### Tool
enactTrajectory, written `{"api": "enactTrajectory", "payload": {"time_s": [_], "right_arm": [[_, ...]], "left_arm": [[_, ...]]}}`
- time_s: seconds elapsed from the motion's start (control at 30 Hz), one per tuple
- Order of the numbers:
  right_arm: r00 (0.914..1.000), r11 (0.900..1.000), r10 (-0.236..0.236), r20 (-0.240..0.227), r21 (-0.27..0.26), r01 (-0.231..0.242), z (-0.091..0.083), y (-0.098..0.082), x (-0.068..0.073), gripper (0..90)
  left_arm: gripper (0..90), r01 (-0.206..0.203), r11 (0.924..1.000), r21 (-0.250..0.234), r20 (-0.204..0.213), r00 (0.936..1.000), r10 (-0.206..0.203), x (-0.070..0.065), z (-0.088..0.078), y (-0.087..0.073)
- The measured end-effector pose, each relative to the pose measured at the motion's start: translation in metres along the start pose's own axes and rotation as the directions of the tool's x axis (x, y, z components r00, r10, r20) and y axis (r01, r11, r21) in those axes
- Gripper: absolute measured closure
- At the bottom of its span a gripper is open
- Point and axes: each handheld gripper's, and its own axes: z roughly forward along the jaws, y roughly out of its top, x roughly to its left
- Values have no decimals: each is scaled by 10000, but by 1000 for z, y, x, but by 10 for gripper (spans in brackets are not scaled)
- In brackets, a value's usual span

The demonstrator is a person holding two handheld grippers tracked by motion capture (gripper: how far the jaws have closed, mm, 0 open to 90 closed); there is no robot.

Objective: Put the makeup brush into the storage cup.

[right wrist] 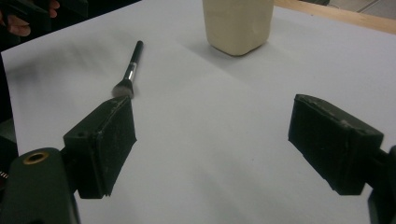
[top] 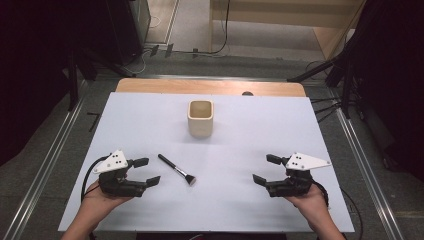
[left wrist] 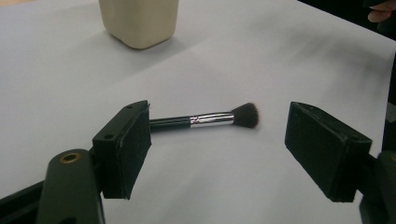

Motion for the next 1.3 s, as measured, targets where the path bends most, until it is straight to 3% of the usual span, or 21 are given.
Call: {"api": "enactTrajectory", "payload": {"time_s": [0.5,0.8,1.3], "right_arm": [[9978,9992,-403,-533,-40,401,6,4,6,161],[9866,9954,-944,-1331,-278,915,14,10,6,161],[9864,9960,-890,-1385,-139,879,28,15,5,165]], "left_arm": [[233,1,10000,-48,19,10000,-1,0,0,1],[210,-36,10000,-63,182,9998,37,-1,2,1],[196,-150,9996,-243,176,9997,154,0,2,1]]}}
